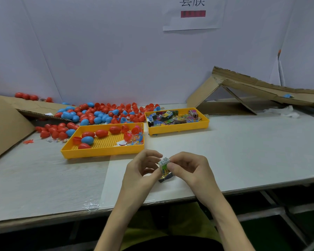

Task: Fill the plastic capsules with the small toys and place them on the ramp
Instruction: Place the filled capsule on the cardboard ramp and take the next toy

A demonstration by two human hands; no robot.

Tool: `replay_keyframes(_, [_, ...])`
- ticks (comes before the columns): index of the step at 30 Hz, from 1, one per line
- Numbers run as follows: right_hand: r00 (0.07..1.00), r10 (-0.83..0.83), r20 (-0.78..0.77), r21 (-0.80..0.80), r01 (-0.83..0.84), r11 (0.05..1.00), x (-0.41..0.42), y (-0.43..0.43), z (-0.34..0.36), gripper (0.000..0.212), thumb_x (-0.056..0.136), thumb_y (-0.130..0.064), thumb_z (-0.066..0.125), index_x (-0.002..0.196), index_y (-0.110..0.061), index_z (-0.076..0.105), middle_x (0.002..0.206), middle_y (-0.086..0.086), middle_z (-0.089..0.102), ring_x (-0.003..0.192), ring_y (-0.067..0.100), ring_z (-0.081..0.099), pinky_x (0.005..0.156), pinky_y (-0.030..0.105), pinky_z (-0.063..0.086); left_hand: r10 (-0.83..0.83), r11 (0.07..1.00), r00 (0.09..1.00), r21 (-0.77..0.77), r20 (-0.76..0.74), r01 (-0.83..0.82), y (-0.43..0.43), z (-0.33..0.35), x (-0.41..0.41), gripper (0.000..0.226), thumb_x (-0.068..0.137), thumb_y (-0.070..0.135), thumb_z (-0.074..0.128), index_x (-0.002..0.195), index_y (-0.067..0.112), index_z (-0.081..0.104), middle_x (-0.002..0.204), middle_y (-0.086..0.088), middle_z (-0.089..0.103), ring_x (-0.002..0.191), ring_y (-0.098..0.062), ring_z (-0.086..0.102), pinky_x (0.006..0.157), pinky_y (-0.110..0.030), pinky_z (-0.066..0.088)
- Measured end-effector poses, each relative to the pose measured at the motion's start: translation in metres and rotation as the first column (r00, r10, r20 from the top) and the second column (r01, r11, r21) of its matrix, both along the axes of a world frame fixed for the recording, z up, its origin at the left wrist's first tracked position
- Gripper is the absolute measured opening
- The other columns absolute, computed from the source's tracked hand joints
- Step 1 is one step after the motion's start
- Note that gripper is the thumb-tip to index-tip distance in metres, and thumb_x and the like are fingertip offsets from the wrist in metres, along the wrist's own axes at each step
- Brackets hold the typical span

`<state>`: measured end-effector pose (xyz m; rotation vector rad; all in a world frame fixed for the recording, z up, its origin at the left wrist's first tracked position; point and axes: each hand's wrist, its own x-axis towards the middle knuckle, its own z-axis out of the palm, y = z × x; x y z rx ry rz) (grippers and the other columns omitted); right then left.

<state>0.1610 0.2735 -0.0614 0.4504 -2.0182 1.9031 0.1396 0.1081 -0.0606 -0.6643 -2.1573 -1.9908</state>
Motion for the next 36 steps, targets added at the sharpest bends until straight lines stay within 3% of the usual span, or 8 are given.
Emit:
replay_keyframes(3, [1.000, 0.011, 0.010, -0.005, -0.011, 1.000, -0.0004, 0.0000, 0.0002, 0.008, 0.084, -0.017, 0.071, 0.085, -0.020, 0.078, 0.081, 0.000, 0.075, 0.076, 0.011, 0.070, 0.067, 0.018, 0.052, -0.030, 1.000, 0.999, -0.008, -0.017, 0.030, -0.0003, 0.0003, 0.0020, 0.021, 0.078, 0.042, 0.076, 0.095, 0.034, 0.068, 0.086, -0.002, 0.074, 0.083, -0.021, 0.071, 0.072, -0.032, 0.059])
replay_keyframes(8, [1.000, 0.018, 0.008, 0.004, -0.018, 1.000, -0.0003, -0.0004, 0.0006, 0.007, 0.086, -0.014, 0.070, 0.085, -0.019, 0.076, 0.080, -0.001, 0.075, 0.073, 0.008, 0.069, 0.066, 0.017, 0.051, -0.007, 1.000, 0.999, -0.015, -0.031, 0.006, -0.0005, -0.0024, 0.0001, 0.014, 0.087, 0.019, 0.077, 0.090, 0.030, 0.070, 0.078, -0.001, 0.073, 0.074, -0.013, 0.070, 0.065, -0.018, 0.052])
replay_keyframes(14, [0.995, 0.093, 0.022, 0.005, -0.093, 0.996, 0.0029, 0.0017, 0.0011, 0.009, 0.083, -0.014, 0.069, 0.084, -0.005, 0.073, 0.087, 0.012, 0.073, 0.087, 0.030, 0.070, 0.080, 0.038, 0.058, 0.041, 0.999, 0.999, 0.023, -0.022, -0.041, -0.0011, -0.0021, -0.0001, 0.014, 0.087, 0.019, 0.074, 0.086, 0.032, 0.071, 0.081, 0.001, 0.073, 0.077, -0.012, 0.069, 0.068, -0.019, 0.054])
replay_keyframes(17, [0.996, 0.079, 0.030, -0.006, -0.079, 0.997, 0.0029, -0.0012, 0.0029, 0.012, 0.084, -0.018, 0.069, 0.082, -0.007, 0.074, 0.087, 0.010, 0.074, 0.086, 0.028, 0.070, 0.077, 0.033, 0.057, 0.080, 0.997, 0.994, -0.010, -0.072, -0.081, 0.0005, -0.0033, 0.0014, 0.022, 0.092, 0.009, 0.070, 0.086, 0.030, 0.069, 0.076, 0.004, 0.070, 0.069, -0.005, 0.064, 0.062, -0.014, 0.049])
replay_keyframes(20, [0.997, 0.062, 0.047, -0.002, -0.062, 0.998, 0.0015, -0.0021, 0.0029, 0.009, 0.086, -0.020, 0.072, 0.086, -0.012, 0.076, 0.084, 0.008, 0.075, 0.082, 0.026, 0.073, 0.076, 0.033, 0.058, 0.089, 0.995, 0.989, -0.036, -0.119, -0.094, 0.0029, -0.0029, 0.0043, 0.014, 0.094, 0.013, 0.067, 0.087, 0.026, 0.069, 0.074, 0.007, 0.070, 0.066, -0.003, 0.063, 0.059, -0.010, 0.046])
replay_keyframes(24, [0.996, 0.066, 0.066, 0.007, -0.067, 0.998, 0.0003, -0.0007, 0.0014, 0.007, 0.089, -0.014, 0.070, 0.093, -0.012, 0.077, 0.085, 0.005, 0.076, 0.081, 0.021, 0.074, 0.073, 0.027, 0.058, 0.085, 0.993, 0.985, -0.065, -0.152, -0.096, 0.0032, -0.0037, 0.0053, 0.011, 0.094, 0.012, 0.065, 0.089, 0.022, 0.069, 0.076, 0.008, 0.070, 0.070, -0.008, 0.067, 0.060, -0.013, 0.049])
replay_keyframes(31, [0.999, 0.024, 0.038, -0.022, -0.023, 0.999, 0.0003, -0.0013, 0.0021, 0.010, 0.090, -0.014, 0.069, 0.083, -0.014, 0.075, 0.076, 0.000, 0.075, 0.072, 0.010, 0.072, 0.066, 0.013, 0.051, 0.044, 0.996, 0.992, -0.071, -0.121, -0.053, 0.0038, -0.0037, 0.0050, 0.014, 0.091, 0.010, 0.070, 0.094, 0.023, 0.069, 0.081, 0.008, 0.073, 0.077, -0.009, 0.071, 0.065, -0.014, 0.052])
replay_keyframes(36, [0.998, 0.019, 0.053, 0.014, -0.020, 1.000, -0.0006, 0.0000, 0.0010, 0.007, 0.085, -0.020, 0.072, 0.088, -0.016, 0.077, 0.086, 0.003, 0.075, 0.083, 0.020, 0.073, 0.075, 0.027, 0.057, 0.088, 0.995, 0.989, -0.046, -0.119, -0.094, 0.0038, -0.0037, 0.0043, 0.023, 0.089, 0.001, 0.071, 0.093, 0.023, 0.070, 0.082, 0.005, 0.073, 0.078, -0.014, 0.071, 0.065, -0.016, 0.053])
